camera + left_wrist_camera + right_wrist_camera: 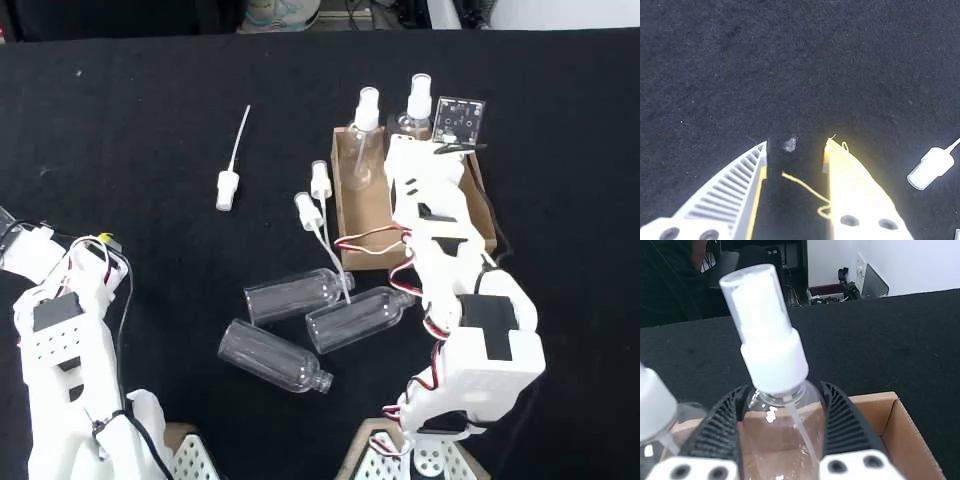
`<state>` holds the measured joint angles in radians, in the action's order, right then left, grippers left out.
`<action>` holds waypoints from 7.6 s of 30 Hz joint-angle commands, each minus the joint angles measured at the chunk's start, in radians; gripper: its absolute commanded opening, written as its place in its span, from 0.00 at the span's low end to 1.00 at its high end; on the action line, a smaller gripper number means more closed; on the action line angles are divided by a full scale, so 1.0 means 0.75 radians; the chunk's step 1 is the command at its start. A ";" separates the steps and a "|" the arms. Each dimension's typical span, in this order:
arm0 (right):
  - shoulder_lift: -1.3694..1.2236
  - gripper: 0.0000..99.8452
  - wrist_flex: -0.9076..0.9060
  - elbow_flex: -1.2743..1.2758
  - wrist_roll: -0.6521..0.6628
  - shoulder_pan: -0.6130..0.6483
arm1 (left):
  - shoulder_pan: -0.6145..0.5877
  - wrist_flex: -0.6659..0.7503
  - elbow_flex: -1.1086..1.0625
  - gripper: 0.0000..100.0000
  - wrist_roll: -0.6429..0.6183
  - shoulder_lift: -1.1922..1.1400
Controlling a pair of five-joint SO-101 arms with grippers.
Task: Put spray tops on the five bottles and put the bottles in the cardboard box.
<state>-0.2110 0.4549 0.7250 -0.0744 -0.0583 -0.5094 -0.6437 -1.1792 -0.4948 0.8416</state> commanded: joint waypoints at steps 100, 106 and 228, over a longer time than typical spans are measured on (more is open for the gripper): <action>0.382 0.03 -0.784 0.091 -0.188 0.237 | -0.003 0.031 0.044 0.18 -0.004 0.027; 0.322 0.03 -0.732 0.075 -0.188 0.245 | -0.003 0.031 0.044 0.18 -0.004 0.027; 0.120 0.04 -0.925 -0.232 -0.714 -0.063 | -0.005 0.031 0.046 0.18 -0.004 0.027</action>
<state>-0.1250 -0.2570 0.5915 -0.6084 -0.1227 -0.5094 -0.6437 -1.1792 -0.4948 0.8416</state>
